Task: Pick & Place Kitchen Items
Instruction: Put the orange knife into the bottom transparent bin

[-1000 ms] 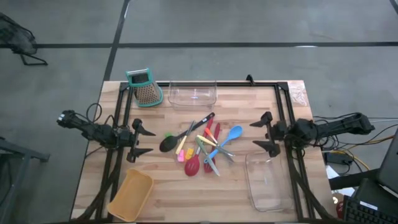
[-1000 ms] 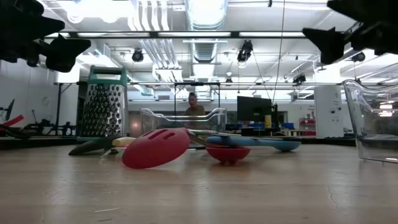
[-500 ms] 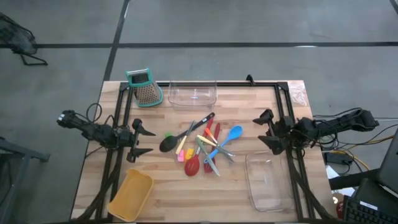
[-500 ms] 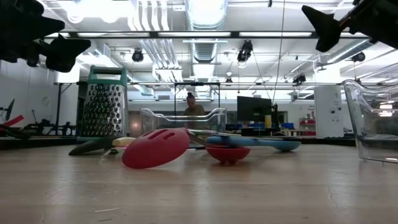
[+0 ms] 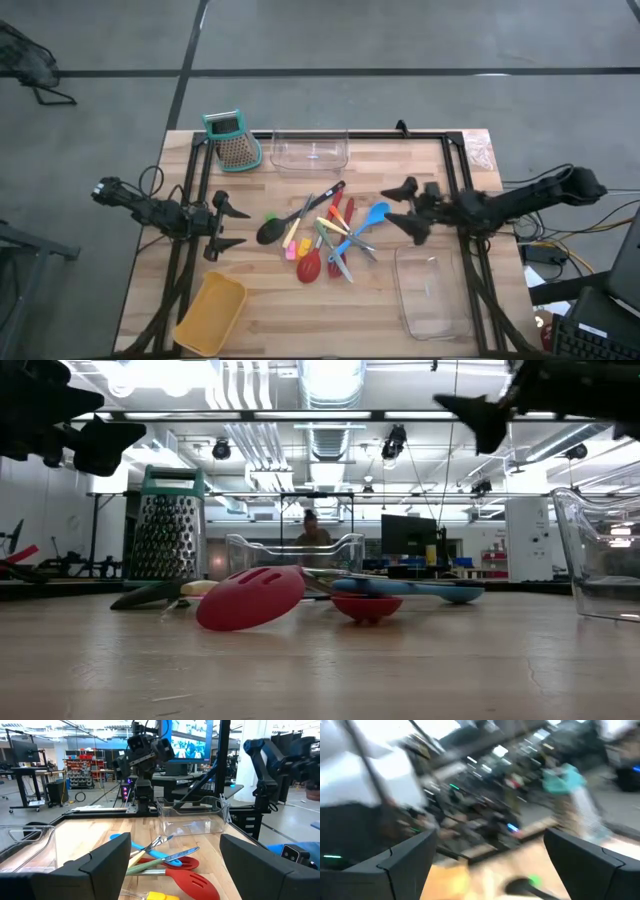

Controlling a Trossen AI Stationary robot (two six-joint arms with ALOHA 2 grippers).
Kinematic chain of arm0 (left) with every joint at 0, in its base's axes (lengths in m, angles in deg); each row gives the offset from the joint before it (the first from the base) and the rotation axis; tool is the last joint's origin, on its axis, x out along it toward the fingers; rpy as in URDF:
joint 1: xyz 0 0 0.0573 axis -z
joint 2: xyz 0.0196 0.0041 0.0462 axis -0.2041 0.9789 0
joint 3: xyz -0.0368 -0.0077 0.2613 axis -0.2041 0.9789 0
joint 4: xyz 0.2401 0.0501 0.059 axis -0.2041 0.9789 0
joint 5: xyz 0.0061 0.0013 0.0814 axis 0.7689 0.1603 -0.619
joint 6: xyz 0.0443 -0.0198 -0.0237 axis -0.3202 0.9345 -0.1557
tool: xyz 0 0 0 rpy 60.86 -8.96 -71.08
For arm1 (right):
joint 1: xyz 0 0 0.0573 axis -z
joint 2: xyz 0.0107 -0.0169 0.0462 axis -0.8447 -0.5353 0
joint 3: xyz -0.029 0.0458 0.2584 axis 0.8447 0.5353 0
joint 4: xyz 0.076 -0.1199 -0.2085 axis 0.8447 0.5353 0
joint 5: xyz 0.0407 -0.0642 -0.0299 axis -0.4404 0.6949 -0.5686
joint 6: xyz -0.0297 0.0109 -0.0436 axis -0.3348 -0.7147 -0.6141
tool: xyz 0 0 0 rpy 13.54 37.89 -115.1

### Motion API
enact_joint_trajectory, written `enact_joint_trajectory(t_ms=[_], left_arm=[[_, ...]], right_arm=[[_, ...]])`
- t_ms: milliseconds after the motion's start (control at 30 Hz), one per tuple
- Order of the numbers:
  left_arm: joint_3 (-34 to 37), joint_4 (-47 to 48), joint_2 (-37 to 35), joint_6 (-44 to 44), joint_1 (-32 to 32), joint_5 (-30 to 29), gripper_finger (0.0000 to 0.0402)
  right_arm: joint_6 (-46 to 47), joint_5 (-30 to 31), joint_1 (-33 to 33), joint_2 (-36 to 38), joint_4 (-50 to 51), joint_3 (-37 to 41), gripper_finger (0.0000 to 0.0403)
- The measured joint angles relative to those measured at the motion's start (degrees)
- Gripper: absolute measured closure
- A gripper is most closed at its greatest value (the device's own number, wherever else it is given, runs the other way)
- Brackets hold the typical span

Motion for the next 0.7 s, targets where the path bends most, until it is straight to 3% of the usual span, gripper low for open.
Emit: enact_joint_trajectory(t_ms=[167,367,700], left_arm=[[0.00,0.02,0.00,0.02,0.01,0.02,0.0090],[0.02,0.00,-0.02,0.00,0.00,0.00,0.0090],[0.02,0.00,0.00,0.00,0.00,0.00,0.0090]], right_arm=[[0.86,5.25,1.60,-6.35,25.53,-13.39,0.0039],[6.29,6.93,2.96,-14.75,52.03,-28.23,0.0039],[11.10,6.68,4.91,-30.56,64.88,-42.84,0.0045]])
